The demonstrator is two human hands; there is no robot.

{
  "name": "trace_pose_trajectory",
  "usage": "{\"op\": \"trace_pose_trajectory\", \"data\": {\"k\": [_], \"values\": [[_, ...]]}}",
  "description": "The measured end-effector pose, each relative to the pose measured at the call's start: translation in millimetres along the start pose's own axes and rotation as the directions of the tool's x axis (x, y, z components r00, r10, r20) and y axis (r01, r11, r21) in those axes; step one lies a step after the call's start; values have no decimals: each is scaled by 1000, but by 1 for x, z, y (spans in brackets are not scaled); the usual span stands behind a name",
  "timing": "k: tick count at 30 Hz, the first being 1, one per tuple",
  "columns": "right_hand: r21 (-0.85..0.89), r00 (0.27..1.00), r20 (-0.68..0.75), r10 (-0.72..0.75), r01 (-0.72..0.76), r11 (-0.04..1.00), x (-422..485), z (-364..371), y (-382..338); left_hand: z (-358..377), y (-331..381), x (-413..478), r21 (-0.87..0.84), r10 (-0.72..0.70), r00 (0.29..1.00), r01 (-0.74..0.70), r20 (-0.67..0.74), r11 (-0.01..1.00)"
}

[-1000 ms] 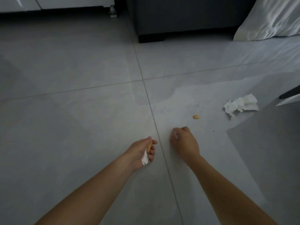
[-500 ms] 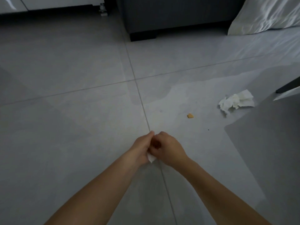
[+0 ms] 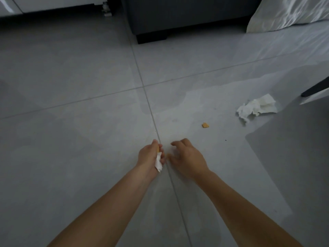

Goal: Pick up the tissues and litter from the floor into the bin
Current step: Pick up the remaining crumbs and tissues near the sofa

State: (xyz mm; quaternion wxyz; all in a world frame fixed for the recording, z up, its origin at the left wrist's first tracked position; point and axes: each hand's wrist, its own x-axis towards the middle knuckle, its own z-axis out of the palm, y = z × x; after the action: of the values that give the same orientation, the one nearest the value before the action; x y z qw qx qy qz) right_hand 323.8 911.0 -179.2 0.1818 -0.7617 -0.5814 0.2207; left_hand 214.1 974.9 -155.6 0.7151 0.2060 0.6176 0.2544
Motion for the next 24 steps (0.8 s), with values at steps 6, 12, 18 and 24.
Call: {"op": "trace_pose_trajectory", "data": {"k": [6,12,18,24], "values": [[-80,994,50,-95,99,992,2,3,-18,-6,10,-4,8,7,1000,-7,-22,1000],[76,949,-95,-300,308,948,12,-35,-43,8,14,-14,-179,-120,933,189,338,966],[51,957,-207,202,-195,979,54,-67,33,10,5,-12,-80,-71,971,92,228,993],[-215,973,-52,225,-231,949,57,-49,60,7,-9,-13,15,-81,972,80,219,997]]}}
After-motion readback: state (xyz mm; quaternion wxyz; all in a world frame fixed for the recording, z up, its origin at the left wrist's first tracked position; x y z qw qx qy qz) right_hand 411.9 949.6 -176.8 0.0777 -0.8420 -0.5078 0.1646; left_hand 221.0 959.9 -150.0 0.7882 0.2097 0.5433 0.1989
